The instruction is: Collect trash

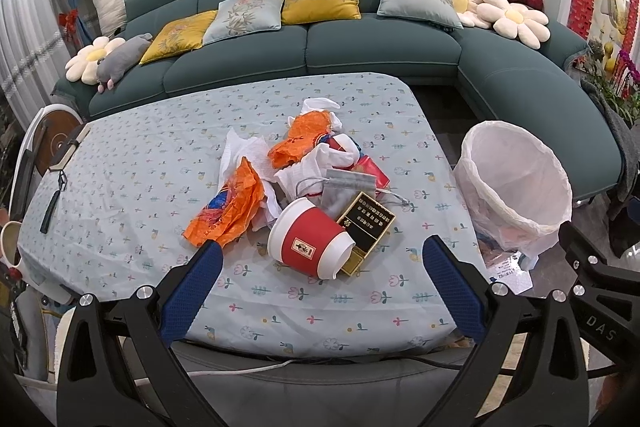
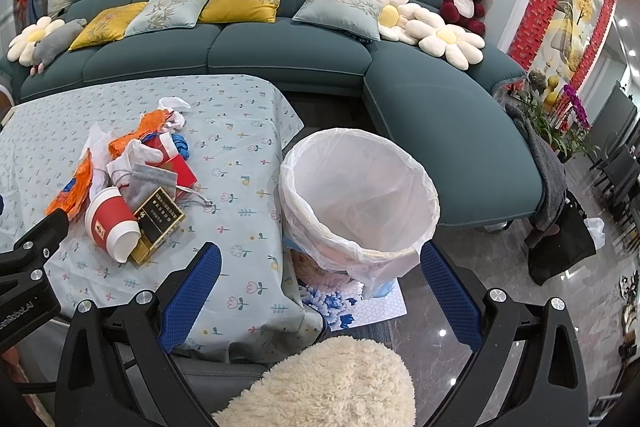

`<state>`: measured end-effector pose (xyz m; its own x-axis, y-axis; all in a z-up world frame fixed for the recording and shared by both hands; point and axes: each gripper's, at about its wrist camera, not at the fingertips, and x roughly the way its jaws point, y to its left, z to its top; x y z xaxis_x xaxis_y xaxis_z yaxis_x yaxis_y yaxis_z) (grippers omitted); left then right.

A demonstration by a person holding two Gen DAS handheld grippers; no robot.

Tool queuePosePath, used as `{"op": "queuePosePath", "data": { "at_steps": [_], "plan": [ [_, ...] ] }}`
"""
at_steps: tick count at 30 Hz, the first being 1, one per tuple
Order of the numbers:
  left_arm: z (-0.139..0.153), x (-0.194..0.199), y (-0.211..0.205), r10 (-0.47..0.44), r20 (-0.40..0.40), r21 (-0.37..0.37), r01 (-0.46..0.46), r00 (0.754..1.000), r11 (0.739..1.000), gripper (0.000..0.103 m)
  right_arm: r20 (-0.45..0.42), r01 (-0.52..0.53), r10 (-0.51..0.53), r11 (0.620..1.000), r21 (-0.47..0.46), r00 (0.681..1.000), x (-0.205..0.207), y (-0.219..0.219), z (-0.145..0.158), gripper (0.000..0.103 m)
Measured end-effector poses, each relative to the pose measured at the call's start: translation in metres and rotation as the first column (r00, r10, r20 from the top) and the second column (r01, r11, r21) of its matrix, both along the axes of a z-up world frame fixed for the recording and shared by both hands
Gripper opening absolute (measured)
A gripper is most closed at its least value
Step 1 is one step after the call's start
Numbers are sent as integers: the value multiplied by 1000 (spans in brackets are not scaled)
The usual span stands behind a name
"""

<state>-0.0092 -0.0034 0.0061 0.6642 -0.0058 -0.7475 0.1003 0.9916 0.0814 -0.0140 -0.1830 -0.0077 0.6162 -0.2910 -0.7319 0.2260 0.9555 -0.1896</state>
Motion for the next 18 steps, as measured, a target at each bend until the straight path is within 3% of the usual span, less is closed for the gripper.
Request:
{"op": "queuePosePath", "data": {
  "at_steps": [18],
  "plan": [
    [3,0,-2,-11,3,-12,11,1000,1000,95,4,16,-16,1000,-4,1000,0,-2,-5,96]
  ]
}}
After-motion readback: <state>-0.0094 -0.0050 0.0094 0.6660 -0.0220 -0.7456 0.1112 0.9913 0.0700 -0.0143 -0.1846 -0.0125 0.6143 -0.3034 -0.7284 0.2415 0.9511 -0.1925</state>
